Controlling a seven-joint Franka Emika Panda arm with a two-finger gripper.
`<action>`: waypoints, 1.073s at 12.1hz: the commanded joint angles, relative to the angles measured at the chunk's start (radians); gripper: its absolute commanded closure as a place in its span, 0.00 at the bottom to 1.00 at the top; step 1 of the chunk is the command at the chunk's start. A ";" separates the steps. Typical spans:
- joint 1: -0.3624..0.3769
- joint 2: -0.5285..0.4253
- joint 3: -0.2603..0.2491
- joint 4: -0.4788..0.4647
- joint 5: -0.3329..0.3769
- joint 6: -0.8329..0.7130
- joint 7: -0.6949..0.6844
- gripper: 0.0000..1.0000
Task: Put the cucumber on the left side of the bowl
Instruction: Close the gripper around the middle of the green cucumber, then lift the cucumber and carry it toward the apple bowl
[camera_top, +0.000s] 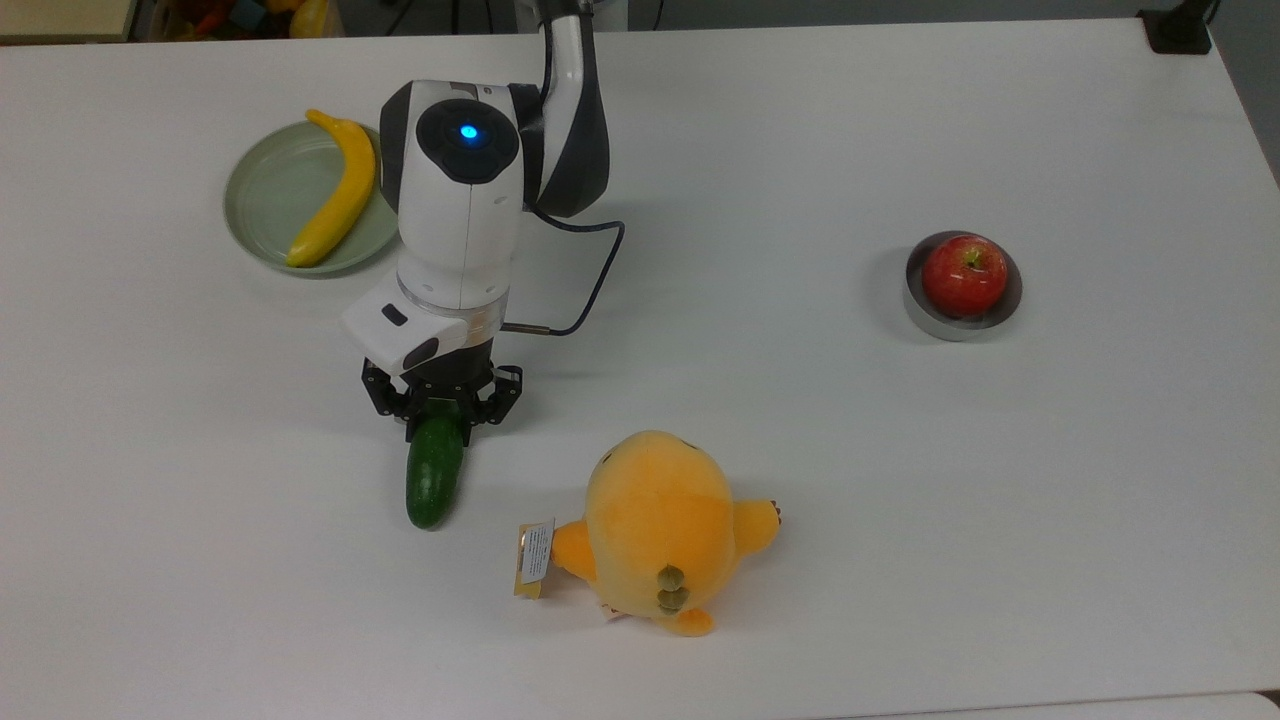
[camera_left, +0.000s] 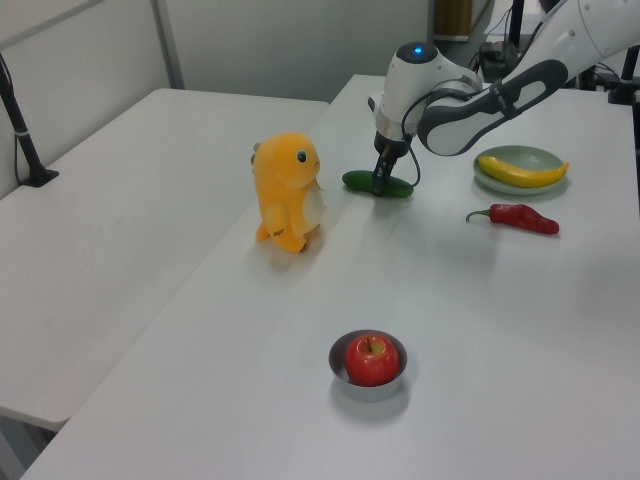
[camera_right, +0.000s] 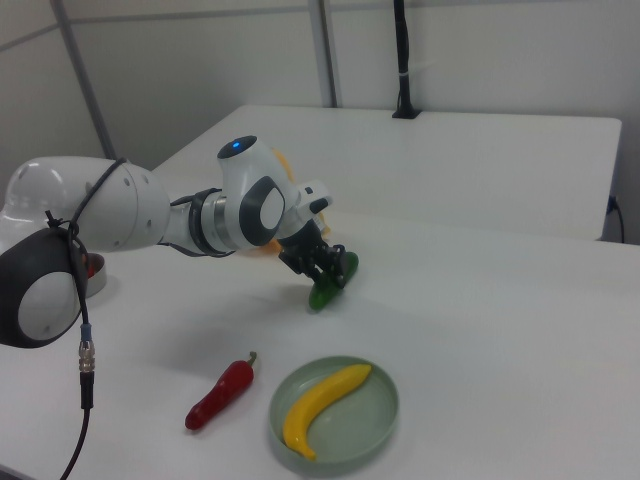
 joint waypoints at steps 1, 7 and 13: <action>0.010 0.002 -0.004 0.009 -0.018 0.014 -0.007 0.90; 0.089 -0.292 0.009 -0.258 0.036 -0.091 0.048 0.90; 0.220 -0.371 0.078 -0.260 0.182 -0.208 0.147 0.88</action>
